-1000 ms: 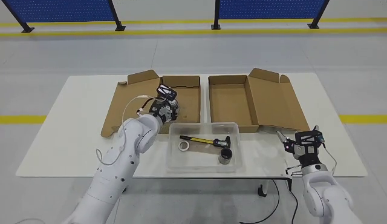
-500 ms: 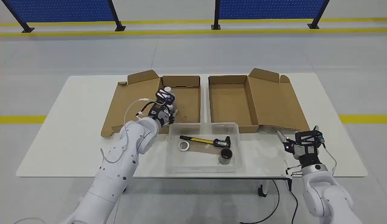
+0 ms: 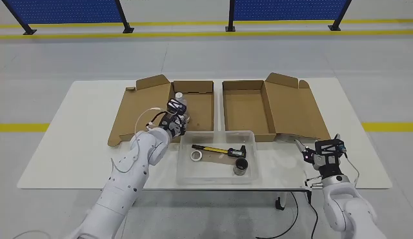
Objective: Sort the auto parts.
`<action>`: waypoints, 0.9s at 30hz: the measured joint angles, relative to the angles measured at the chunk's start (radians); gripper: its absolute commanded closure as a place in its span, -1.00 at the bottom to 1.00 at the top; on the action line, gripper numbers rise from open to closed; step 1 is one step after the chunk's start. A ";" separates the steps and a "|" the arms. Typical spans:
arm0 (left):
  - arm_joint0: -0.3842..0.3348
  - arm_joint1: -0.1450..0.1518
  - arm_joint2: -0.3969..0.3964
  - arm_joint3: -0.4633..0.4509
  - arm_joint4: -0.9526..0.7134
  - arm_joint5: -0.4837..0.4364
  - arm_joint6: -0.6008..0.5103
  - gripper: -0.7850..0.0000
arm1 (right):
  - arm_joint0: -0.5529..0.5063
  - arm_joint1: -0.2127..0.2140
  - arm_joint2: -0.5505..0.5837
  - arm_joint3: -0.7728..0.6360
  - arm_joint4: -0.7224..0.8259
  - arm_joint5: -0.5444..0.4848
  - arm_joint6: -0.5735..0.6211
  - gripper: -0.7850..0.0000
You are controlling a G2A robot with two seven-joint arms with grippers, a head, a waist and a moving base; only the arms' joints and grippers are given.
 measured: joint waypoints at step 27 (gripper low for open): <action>0.013 0.000 -0.030 -0.051 0.011 0.016 0.006 -0.51 | 0.000 0.000 0.000 0.000 0.000 0.000 0.000 -1.00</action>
